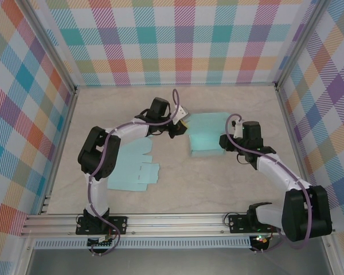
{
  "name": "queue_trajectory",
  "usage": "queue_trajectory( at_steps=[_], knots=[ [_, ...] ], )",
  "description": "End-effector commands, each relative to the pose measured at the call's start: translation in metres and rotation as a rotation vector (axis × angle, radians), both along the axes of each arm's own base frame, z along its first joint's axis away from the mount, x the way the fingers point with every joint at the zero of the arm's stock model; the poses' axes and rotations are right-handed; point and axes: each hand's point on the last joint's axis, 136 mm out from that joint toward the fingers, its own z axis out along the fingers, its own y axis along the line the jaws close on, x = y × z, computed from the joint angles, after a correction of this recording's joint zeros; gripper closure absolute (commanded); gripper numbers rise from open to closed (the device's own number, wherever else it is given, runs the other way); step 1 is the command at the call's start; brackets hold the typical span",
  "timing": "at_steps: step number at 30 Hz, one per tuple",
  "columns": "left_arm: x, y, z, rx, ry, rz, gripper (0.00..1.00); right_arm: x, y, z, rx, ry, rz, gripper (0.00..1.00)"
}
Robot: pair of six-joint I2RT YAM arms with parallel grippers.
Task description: Fold the paper box
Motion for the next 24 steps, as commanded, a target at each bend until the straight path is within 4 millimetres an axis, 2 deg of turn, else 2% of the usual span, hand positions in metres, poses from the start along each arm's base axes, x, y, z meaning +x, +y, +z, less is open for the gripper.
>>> queue_trajectory(
  at_steps=[1, 4, 7, 15, 18, 24],
  knots=[
    [-0.002, -0.003, 0.019, -0.021, -0.040, 0.025, 0.91, 0.019, -0.009, 0.031, -0.050, -0.130, -0.036, 0.59],
    [-0.004, -0.002, 0.018, -0.007, -0.045, 0.016, 0.91, 0.025, -0.019, 0.033, -0.156, -0.192, -0.026, 0.48],
    [-0.005, -0.002, 0.018, -0.003, -0.044, 0.007, 0.91, 0.032, -0.019, 0.032, -0.207, -0.244, 0.030, 0.38],
    [-0.007, -0.002, 0.019, 0.013, -0.056, -0.020, 0.91, 0.055, -0.030, 0.028, -0.150, -0.300, 0.128, 0.36],
    [-0.008, -0.002, 0.021, 0.022, -0.057, -0.031, 0.91, 0.062, -0.029, 0.022, -0.141, -0.293, 0.171, 0.35],
    [-0.011, -0.002, 0.023, 0.033, -0.061, -0.055, 0.91, 0.069, -0.017, 0.025, -0.072, -0.316, 0.261, 0.35]
  ],
)
